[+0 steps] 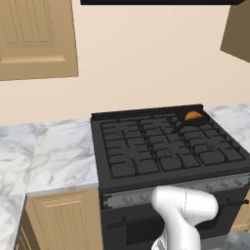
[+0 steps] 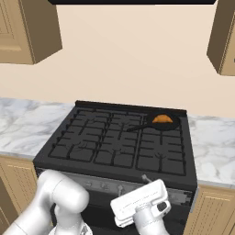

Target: Pick the croissant and place it on the pan. Then turn on the stove to warm the croissant.

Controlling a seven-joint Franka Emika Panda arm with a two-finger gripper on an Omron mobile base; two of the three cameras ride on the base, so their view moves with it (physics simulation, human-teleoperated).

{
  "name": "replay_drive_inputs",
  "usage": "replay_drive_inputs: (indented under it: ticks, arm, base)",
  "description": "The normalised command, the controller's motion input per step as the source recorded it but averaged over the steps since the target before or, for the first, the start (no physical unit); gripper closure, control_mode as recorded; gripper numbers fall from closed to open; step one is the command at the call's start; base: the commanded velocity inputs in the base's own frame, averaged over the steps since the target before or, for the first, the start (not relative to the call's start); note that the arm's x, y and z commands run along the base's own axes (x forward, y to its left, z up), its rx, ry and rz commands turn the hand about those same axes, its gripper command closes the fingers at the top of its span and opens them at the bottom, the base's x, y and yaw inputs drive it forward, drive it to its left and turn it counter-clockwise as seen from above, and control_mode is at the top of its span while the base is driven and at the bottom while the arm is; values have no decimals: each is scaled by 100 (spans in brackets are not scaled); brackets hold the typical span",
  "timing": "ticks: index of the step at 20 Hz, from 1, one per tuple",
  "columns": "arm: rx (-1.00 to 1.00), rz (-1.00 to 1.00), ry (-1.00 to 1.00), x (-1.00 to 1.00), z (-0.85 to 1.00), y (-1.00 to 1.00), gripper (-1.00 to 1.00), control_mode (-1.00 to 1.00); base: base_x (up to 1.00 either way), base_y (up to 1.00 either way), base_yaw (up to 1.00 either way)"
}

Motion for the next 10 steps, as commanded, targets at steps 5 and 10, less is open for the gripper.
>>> replay_drive_inputs:
  ticks: [5, 10]
  arm:
    - [0, -3, -25, -2, -41, -3, -100, -100]
    - [0, -12, -4, -18, -27, -16, -100, -100]
  base:
    - [0, 0, 0]
    - [0, 0, 0]
